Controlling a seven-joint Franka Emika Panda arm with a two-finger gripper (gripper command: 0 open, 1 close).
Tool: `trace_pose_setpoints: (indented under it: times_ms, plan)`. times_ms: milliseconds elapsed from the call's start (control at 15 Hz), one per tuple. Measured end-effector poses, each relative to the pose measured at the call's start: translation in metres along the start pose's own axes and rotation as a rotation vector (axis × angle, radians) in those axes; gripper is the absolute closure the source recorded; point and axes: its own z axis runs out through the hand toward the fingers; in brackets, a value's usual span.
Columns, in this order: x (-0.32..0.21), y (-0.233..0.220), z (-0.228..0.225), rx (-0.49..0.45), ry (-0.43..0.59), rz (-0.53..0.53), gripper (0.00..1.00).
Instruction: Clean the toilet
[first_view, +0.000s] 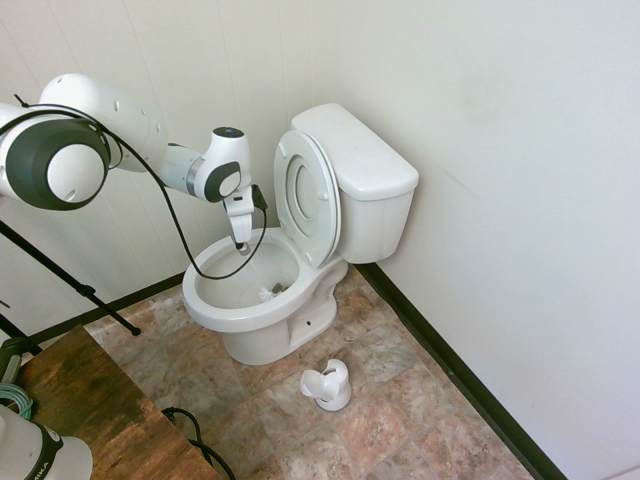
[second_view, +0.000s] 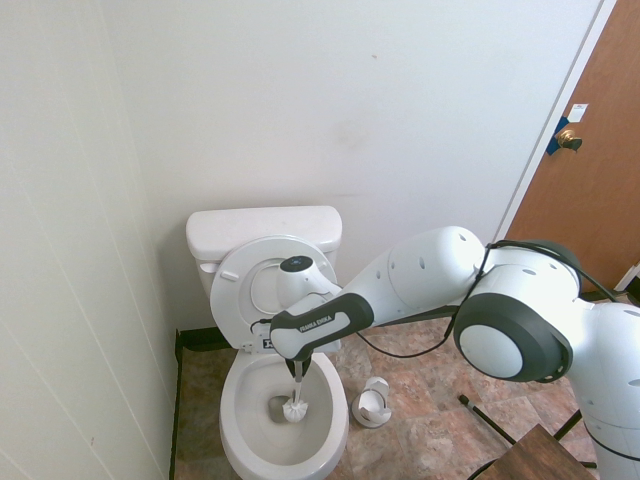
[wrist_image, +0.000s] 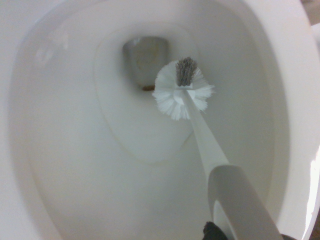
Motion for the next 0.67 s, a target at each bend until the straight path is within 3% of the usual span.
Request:
trace_pose_setpoints:
  times_ms: [267, 667]
  plan:
    - [0.035, -0.019, -0.003, 0.035, 0.011, 0.044, 1.0]
    - [0.022, -0.059, 0.001, 0.096, 0.065, 0.051, 1.0]
